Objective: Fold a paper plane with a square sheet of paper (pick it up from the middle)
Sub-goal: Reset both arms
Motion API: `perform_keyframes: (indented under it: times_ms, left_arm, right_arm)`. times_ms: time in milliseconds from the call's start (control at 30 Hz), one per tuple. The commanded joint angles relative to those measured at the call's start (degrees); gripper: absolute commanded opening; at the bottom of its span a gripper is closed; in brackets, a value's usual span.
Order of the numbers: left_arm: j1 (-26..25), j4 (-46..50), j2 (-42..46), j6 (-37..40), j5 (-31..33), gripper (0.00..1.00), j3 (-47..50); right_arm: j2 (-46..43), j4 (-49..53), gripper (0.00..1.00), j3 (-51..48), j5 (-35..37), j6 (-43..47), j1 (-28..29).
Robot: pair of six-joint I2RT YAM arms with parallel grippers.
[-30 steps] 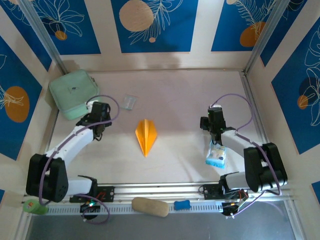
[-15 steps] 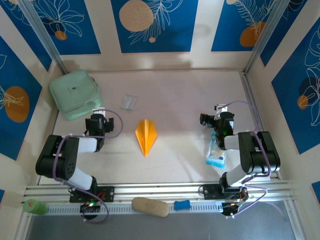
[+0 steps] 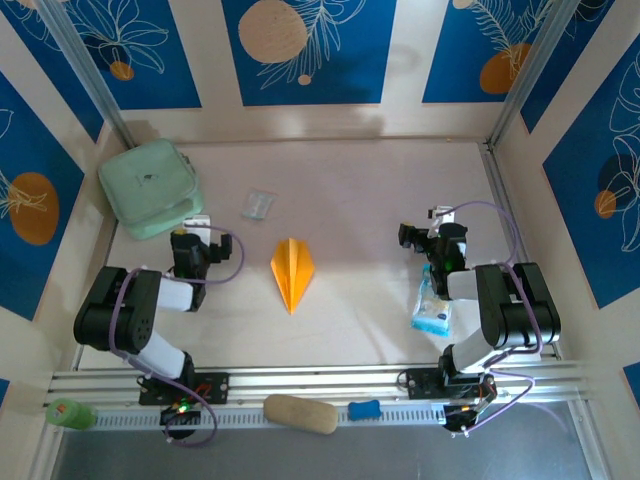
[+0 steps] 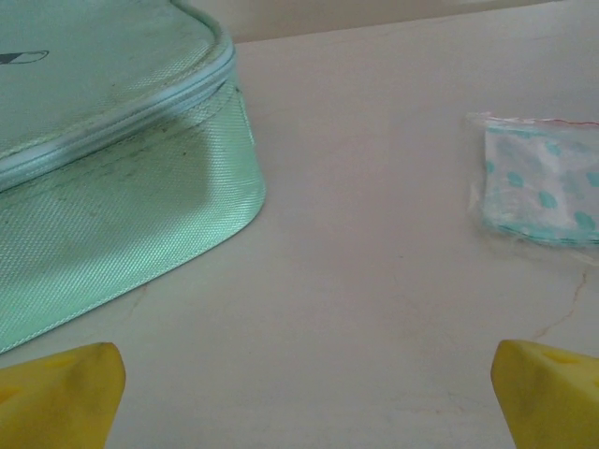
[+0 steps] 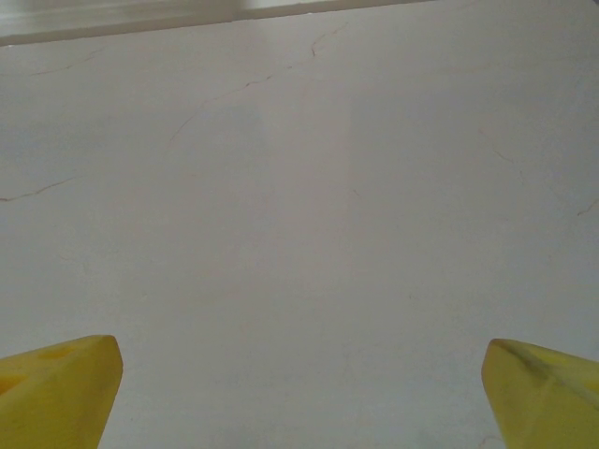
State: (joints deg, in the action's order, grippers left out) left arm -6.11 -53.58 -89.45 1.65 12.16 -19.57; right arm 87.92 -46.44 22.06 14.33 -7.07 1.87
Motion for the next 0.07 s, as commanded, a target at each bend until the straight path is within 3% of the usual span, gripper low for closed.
perform_keyframes:
  times_ms: [0,33]
  left_arm:
    - [0.48,-1.61,-0.08,0.77,-2.1,1.0,-1.13]
    - [0.48,-1.91,-0.26,0.83,-2.06,1.0,-1.13]
  right_arm:
    - [-0.73,-2.07,0.99,0.68,0.26,-0.22,0.02]
    - [-0.67,-2.14,0.99,0.7,0.26,-0.22,0.02]
